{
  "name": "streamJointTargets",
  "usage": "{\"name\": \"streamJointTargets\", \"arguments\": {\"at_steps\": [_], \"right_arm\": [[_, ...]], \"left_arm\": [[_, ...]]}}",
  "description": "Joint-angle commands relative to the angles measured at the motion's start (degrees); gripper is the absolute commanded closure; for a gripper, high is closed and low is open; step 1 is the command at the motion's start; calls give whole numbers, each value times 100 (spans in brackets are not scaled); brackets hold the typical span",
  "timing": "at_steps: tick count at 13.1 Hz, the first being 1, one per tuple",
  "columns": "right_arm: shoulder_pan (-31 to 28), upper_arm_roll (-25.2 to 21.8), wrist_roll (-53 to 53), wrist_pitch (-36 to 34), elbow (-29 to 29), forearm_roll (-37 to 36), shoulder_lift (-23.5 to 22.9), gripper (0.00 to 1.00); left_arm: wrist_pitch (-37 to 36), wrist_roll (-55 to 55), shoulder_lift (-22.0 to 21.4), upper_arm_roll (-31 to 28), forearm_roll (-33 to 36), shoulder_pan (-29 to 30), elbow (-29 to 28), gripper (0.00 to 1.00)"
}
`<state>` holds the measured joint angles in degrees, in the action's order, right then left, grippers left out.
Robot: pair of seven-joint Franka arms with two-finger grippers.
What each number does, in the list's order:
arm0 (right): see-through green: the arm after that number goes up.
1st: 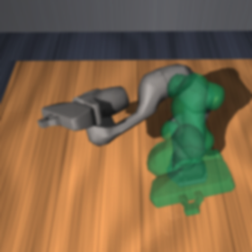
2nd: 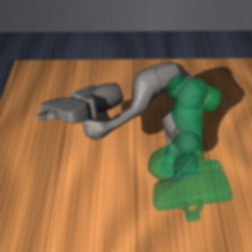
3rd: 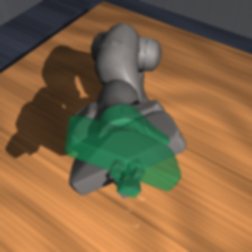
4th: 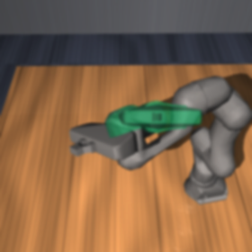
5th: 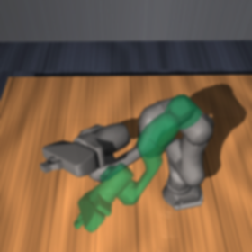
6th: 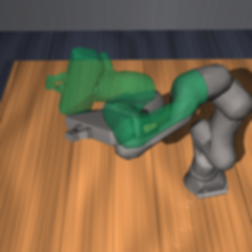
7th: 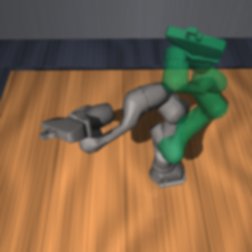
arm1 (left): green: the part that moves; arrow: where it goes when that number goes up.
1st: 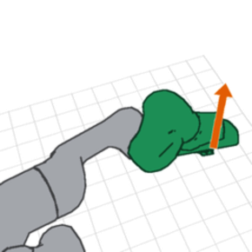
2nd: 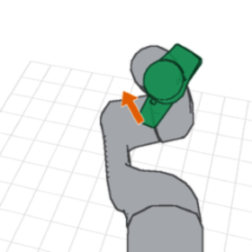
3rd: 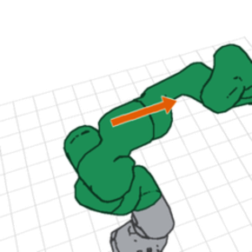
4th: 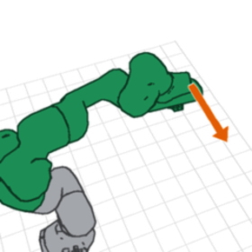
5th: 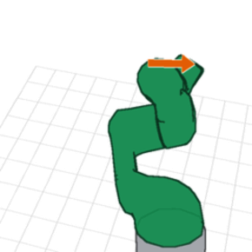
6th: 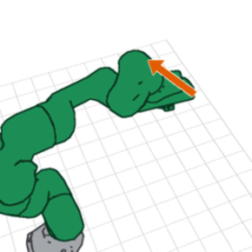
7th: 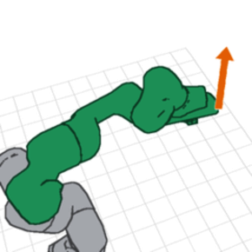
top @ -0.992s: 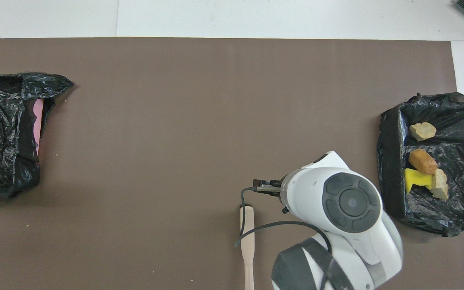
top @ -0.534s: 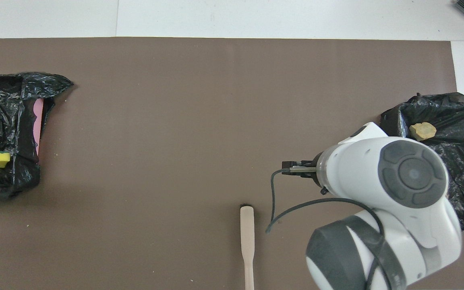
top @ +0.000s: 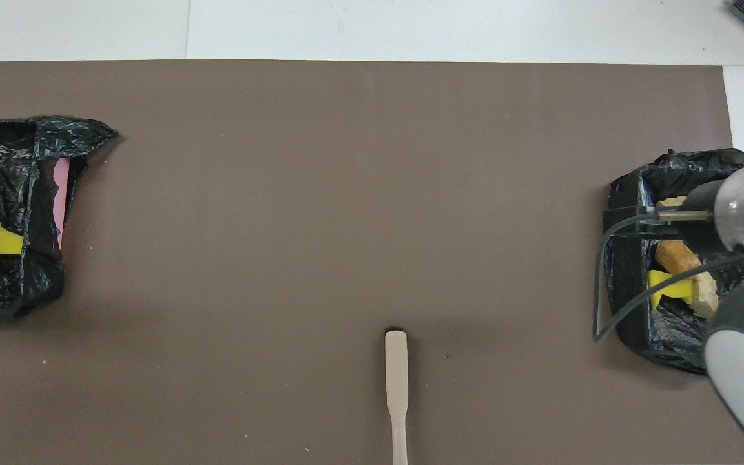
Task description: Sweep and dump trash in bin
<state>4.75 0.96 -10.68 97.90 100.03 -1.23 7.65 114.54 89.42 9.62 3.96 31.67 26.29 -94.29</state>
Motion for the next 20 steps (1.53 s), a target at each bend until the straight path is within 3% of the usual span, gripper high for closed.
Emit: {"name": "streamJointTargets", "arguments": {"at_steps": [1, 4, 7, 12, 17, 20], "right_arm": [[-227, -183, 407, -761, -843, -61, -150, 0], [-448, -367, 839, -992, -872, -26, -63, 0], [-448, -421, 787, -1001, -713, 79, 61, 0], [-404, -439, 761, -1256, -1083, 132, -230, 0], [-264, -632, 655, -1194, -872, 132, -98, 0], [-264, -641, 655, -1106, -731, 124, -18, 0]], "left_arm": [[-151, -897, -303, -53, -398, -501, -467, 100], [-466, -2081, -320, -62, -977, -1054, -713, 100], [-573, -3873, -312, -53, -1092, -1853, -1099, 100], [-459, -7037, -75, -53, -1962, -3364, -1461, 100], [-398, -9271, 214, -62, -2499, -4701, -1251, 100], [-511, -10564, 689, -70, -2982, -5448, -478, 100]]}}
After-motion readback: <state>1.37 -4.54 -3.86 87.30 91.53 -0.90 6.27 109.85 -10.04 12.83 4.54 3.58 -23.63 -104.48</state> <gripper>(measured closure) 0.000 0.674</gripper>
